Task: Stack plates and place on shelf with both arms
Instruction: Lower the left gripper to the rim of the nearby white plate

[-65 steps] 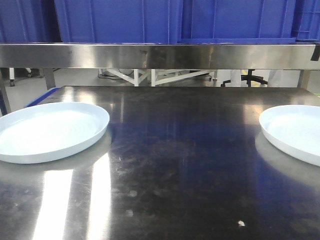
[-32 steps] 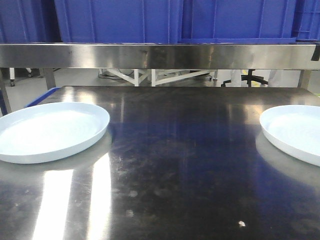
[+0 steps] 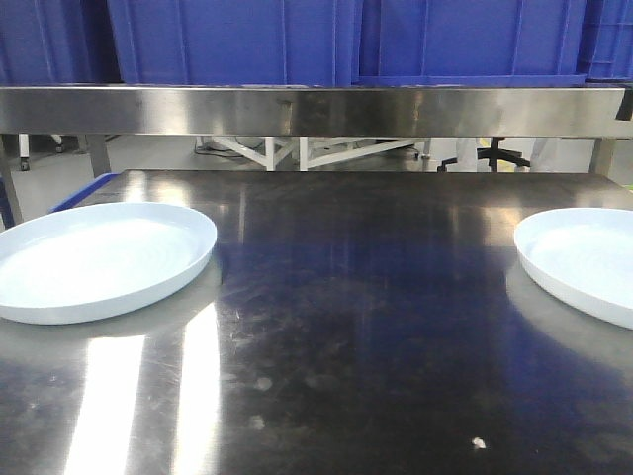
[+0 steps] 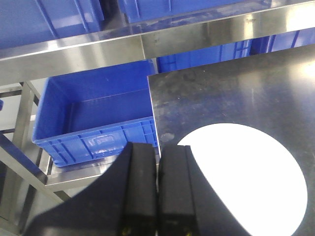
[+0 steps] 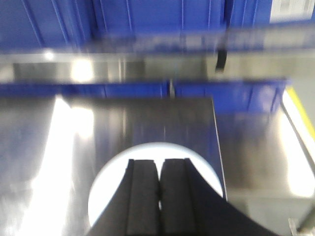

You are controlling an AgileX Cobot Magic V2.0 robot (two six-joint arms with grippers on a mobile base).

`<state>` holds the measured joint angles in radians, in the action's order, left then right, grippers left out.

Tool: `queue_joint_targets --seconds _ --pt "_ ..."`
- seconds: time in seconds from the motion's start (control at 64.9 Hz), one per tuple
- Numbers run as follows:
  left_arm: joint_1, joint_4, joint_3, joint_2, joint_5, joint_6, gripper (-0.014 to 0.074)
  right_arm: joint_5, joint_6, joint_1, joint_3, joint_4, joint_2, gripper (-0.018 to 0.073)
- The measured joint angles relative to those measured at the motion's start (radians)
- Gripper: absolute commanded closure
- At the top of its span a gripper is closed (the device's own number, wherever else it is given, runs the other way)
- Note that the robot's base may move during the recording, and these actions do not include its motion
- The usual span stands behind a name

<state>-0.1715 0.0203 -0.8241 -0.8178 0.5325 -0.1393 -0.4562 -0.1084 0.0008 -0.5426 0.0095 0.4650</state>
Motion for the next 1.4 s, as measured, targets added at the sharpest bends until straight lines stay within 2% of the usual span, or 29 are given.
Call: queue_joint_targets --seconds 0.046,0.108,0.216,0.308,0.432,0.648,1.11,1.403 --pt "0.0 -0.002 0.0 0.0 0.0 0.0 0.0489 -0.037 0.0 0.0 0.0 0.0 0.02 0.0146" --pt "0.0 -0.002 0.0 -0.002 0.0 0.0 0.0405 -0.074 0.0 0.0 0.0 -0.01 0.049 0.0061" --pt "0.0 -0.004 0.0 -0.017 0.008 0.0 0.0168 -0.088 0.0 0.0 0.0 -0.017 0.09 0.0062" --pt "0.0 -0.006 0.0 -0.045 0.016 0.0 0.0059 -0.079 0.0 0.0 0.0 -0.025 0.108 0.0062" --pt "0.0 -0.02 0.0 -0.094 0.018 0.016 0.0055 -0.074 0.0 0.0 0.0 -0.044 0.125 0.0062" --pt "0.0 -0.02 0.0 -0.204 0.018 0.098 0.0055 -0.072 0.001 0.0 0.0 -0.107 0.151 0.0062" --pt "0.0 -0.062 -0.001 -0.517 -0.065 0.105 0.0069 -0.032 0.001 0.0 -0.001 -0.138 0.271 0.0062" --pt "0.0 -0.066 -0.002 -0.595 -0.103 0.105 0.0069 -0.001 0.001 0.0 -0.048 -0.138 0.425 0.0062"
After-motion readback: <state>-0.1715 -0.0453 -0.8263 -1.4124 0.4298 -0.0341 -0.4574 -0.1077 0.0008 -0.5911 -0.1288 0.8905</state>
